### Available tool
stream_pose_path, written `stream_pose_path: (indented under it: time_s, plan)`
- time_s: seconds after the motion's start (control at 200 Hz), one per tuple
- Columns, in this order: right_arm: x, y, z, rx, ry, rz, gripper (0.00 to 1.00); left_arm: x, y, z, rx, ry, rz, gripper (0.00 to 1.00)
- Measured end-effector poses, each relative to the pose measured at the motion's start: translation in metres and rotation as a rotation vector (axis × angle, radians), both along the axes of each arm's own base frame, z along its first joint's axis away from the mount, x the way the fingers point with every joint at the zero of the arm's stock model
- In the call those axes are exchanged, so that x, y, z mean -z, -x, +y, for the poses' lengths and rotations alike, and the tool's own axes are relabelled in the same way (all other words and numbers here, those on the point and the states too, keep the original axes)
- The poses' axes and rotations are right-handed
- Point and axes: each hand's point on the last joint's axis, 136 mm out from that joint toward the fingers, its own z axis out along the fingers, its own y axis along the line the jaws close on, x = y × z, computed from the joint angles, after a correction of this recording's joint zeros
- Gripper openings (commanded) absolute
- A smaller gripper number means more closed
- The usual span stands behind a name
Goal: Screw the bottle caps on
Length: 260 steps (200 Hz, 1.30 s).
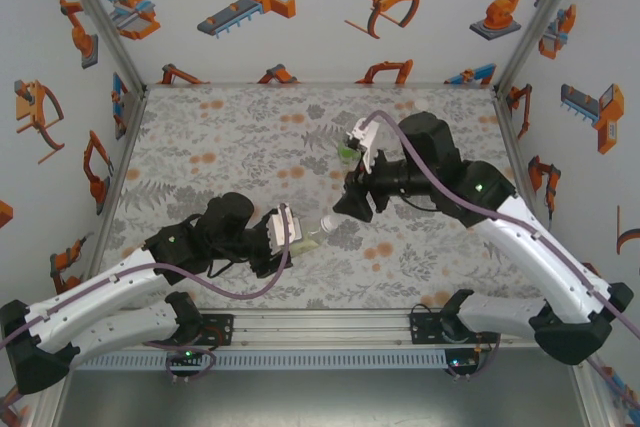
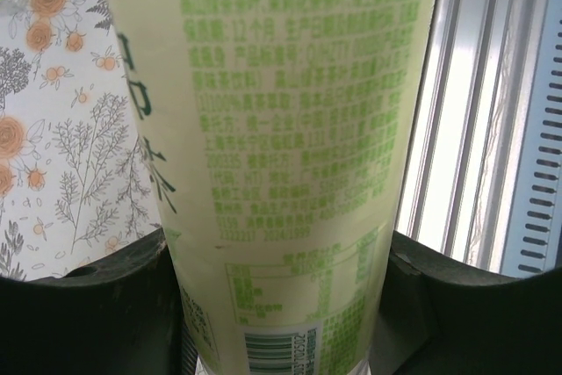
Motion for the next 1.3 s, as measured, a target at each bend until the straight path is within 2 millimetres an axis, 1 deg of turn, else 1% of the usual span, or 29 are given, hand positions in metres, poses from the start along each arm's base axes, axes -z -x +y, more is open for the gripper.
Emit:
stream_pose_path:
  time_s: [0.045,0.105,0.155,0.225,0.335,0.481,0.551,0.666,0.766,0.856,0.961,1.061,1.172,1.302]
  plan:
    - [-0.005,0.017,0.002,-0.096,-0.034,-0.026,0.57,0.000,0.002,-0.001,0.009,0.003,0.004,0.00]
    - [-0.007,0.034,0.003,-0.199,-0.061,-0.059,0.57,-0.001,0.004,-0.002,0.022,0.008,0.011,0.00]
    - [-0.007,0.043,0.003,-0.268,-0.072,-0.088,0.58,-0.001,0.007,-0.002,0.036,0.014,0.018,0.00]
    - [-0.004,0.051,0.005,-0.337,-0.078,-0.119,0.58,-0.003,0.010,-0.004,0.056,0.024,0.026,0.00]
    - [0.003,0.055,0.007,-0.401,-0.076,-0.153,0.57,-0.004,0.016,-0.006,0.085,0.035,0.042,0.00]
    - [0.018,0.056,0.008,-0.443,-0.056,-0.172,0.51,-0.006,0.021,-0.007,0.116,0.047,0.056,0.00]
    - [0.023,0.056,0.008,-0.452,-0.048,-0.177,0.50,-0.006,0.023,-0.008,0.125,0.050,0.060,0.00]
    - [0.028,0.057,0.008,-0.465,-0.046,-0.179,0.42,-0.006,0.024,-0.008,0.128,0.051,0.061,0.00]
    - [0.028,0.061,0.007,-0.475,-0.054,-0.178,0.33,-0.006,0.023,-0.008,0.124,0.050,0.059,0.00]
    - [0.027,0.061,0.006,-0.475,-0.059,-0.183,0.23,-0.007,0.023,-0.008,0.125,0.051,0.058,0.00]
    - [0.028,0.061,0.006,-0.457,-0.071,-0.175,0.18,-0.006,0.021,-0.007,0.115,0.047,0.053,0.00]
    - [0.031,0.054,0.008,-0.389,-0.083,-0.125,0.12,-0.004,0.016,-0.006,0.089,0.032,0.039,0.00]
    - [0.036,0.042,0.010,-0.259,-0.103,-0.013,0.10,-0.001,0.009,-0.003,0.052,0.010,0.019,0.00]
    - [0.042,0.020,0.013,-0.044,-0.133,0.203,0.01,0.002,-0.001,0.002,-0.002,-0.015,-0.010,0.00]
